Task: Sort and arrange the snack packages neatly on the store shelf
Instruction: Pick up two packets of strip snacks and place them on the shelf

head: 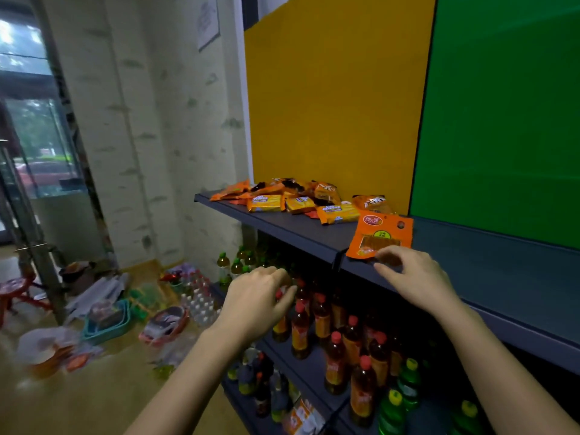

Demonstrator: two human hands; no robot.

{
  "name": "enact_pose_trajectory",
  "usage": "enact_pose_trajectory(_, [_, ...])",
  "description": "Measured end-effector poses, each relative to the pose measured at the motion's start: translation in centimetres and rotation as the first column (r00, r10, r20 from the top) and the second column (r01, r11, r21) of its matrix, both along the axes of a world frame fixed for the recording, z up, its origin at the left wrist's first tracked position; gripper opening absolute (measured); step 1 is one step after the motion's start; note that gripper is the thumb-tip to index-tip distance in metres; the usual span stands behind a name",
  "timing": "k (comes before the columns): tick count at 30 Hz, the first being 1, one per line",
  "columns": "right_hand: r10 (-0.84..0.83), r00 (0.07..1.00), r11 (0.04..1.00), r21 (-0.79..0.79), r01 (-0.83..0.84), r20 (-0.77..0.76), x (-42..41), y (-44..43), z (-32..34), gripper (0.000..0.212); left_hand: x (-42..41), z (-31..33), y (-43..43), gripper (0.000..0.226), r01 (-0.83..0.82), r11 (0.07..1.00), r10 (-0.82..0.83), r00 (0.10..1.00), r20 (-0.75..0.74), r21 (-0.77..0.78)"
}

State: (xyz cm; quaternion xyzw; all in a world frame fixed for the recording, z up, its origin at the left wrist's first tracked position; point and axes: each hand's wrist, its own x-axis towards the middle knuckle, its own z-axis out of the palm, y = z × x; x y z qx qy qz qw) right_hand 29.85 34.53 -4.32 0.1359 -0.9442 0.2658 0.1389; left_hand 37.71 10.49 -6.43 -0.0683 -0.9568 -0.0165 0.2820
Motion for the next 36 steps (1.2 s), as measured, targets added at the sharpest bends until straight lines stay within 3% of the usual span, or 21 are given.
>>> enact_pose_trajectory(8, [-0.266,0.964,0.960,-0.091,0.265,0.002,-6.8,-2.9,-0.3,0.031,-10.2,-1.0,-5.2,0.034,0.162,0.987,-0.162,0.987,-0.020,-0.015])
enact_pose_trajectory(11, [-0.427,0.903,0.902,-0.044,0.429,0.047,-10.1,-3.3,-0.3,0.058,-15.1,-0.5,-6.6,0.046,0.234,0.972,-0.235,0.971,-0.039,-0.029])
enact_pose_trajectory(14, [-0.583,0.789,0.804,-0.004,0.595,0.195,-13.0,-3.3,-0.6,0.095,-19.1,0.0,-7.6,0.047,0.297,0.954,-0.298,0.953,-0.044,-0.038])
enact_pose_trajectory(18, [-0.679,0.692,0.733,0.180,0.656,0.245,-14.9,-3.6,-1.1,0.108,-22.6,-0.2,-9.4,0.059,0.350,0.936,-0.348,0.935,-0.063,0.035])
enact_pose_trajectory(20, [-0.681,0.674,0.730,0.197,0.654,0.286,-15.9,-4.0,-1.0,0.103,-24.6,-0.6,-10.6,0.061,0.368,0.926,-0.366,0.930,-0.043,0.087])
enact_pose_trajectory(24, [-0.637,0.679,0.756,0.123,0.643,0.364,-16.4,-4.4,-0.5,0.065,-27.8,-1.2,-12.3,0.061,0.409,0.905,-0.410,0.912,-0.020,0.113])
enact_pose_trajectory(32, [-0.662,0.662,0.685,-0.074,0.725,0.352,-17.0,-7.9,-1.0,0.029,-34.7,-0.6,-17.3,0.057,0.520,0.847,-0.518,0.854,-0.051,0.109])
enact_pose_trajectory(36, [-0.698,0.661,0.660,-0.112,0.743,0.274,-18.0,-10.7,-1.0,0.030,-38.2,0.1,-21.7,0.047,0.545,0.829,-0.538,0.839,-0.086,0.125])
